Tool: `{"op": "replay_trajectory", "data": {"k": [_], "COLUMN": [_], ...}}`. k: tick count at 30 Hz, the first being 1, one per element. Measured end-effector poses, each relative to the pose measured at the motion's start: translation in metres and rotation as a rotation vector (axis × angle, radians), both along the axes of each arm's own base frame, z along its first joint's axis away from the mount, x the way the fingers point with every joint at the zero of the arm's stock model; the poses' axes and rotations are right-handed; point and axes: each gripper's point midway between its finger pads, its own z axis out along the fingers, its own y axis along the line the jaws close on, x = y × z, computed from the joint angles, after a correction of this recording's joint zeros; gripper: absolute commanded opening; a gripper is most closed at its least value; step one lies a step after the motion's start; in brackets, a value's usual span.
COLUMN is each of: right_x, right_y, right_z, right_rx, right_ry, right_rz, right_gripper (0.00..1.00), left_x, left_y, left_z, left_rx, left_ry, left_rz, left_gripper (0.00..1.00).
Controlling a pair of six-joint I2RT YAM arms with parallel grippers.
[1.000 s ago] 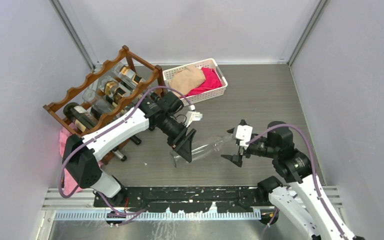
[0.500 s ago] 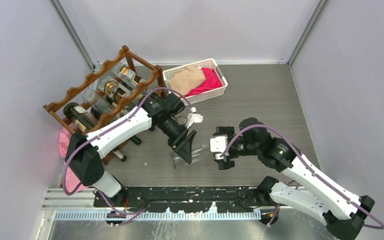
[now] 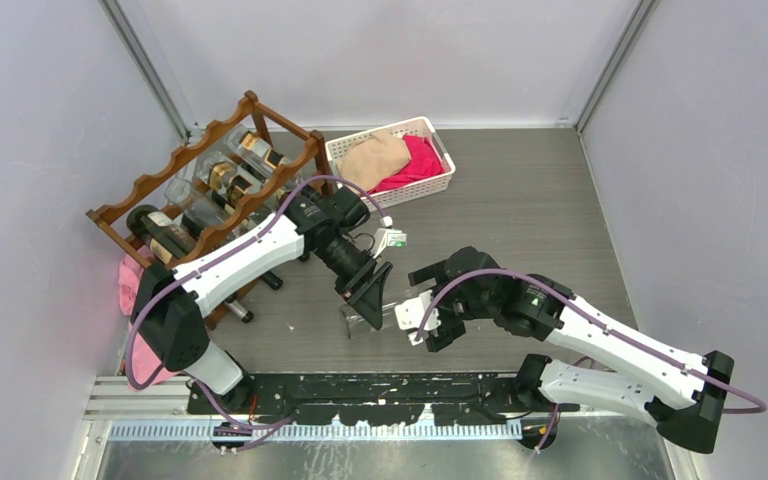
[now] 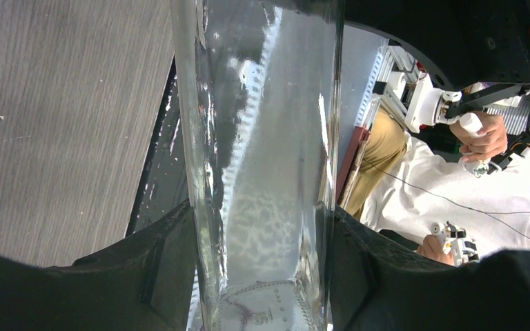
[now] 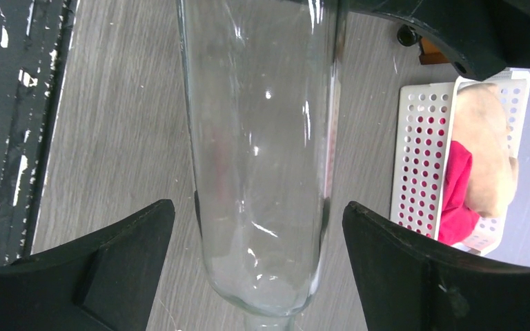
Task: Put the wine bottle on the wine rack
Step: Pick up the wine bottle from the center of the board.
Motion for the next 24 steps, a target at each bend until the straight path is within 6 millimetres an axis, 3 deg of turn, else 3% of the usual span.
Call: {"op": "replay_trajectory", "data": {"k": [9,24], "right_x": [0.005,0.005], "right_y": [-0.003,0.000], "right_z": [0.011,0.012], "right_rx": [0.015,0.017], "right_ry": [-0.071,-0.083], "right_rz": [0.001,0.012], "right_gripper": [0.90,0.79], "left_x": [-0.001,-0.001], "left_y": [0.000,0.000], "left_z": [0.001,0.001], "left_rx": [-0.003,-0.003], "left_ry": [0.006,0.008], "left_rz": [-0.002,-0.002], "left_gripper": [0.00,0.00]}}
